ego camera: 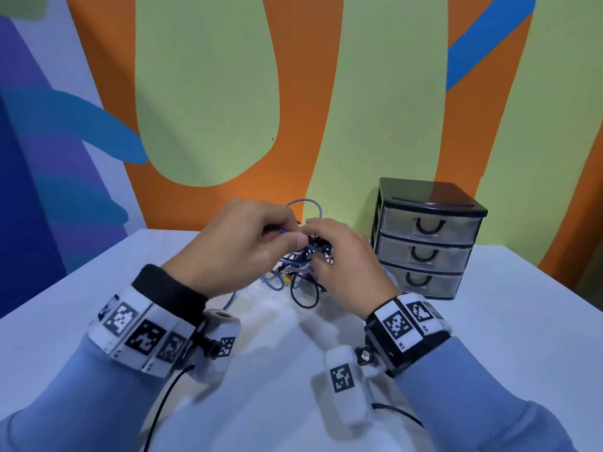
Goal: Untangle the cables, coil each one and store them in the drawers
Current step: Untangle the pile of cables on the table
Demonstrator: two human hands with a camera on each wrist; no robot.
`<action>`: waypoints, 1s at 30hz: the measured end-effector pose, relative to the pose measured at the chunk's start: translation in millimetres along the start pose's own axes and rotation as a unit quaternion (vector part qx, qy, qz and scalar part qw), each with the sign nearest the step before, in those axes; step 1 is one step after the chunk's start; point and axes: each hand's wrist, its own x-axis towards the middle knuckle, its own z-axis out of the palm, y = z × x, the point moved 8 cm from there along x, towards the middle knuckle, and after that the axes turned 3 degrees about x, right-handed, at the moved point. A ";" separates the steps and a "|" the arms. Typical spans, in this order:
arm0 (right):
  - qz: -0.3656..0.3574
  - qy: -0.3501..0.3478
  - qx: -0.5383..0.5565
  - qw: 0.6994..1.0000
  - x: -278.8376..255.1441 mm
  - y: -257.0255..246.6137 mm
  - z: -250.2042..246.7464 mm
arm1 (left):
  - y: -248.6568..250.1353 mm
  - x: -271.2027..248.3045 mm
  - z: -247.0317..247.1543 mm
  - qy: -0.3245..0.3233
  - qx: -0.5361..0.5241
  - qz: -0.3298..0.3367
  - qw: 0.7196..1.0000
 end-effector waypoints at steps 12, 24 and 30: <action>0.070 -0.033 -0.106 0.991 -0.2 22.2 -1.8 | -104.2 -36.8 -84.2 0.206 0.167 -0.338 0.903; 0.120 0.016 -0.135 0.983 -3.8 19.1 -13.0 | -65.9 -11.4 1.7 -0.098 -0.025 -0.241 0.965; 0.128 0.024 -0.114 0.985 -5.9 16.3 -14.8 | -85.2 -30.7 51.7 -0.304 0.007 -0.243 0.921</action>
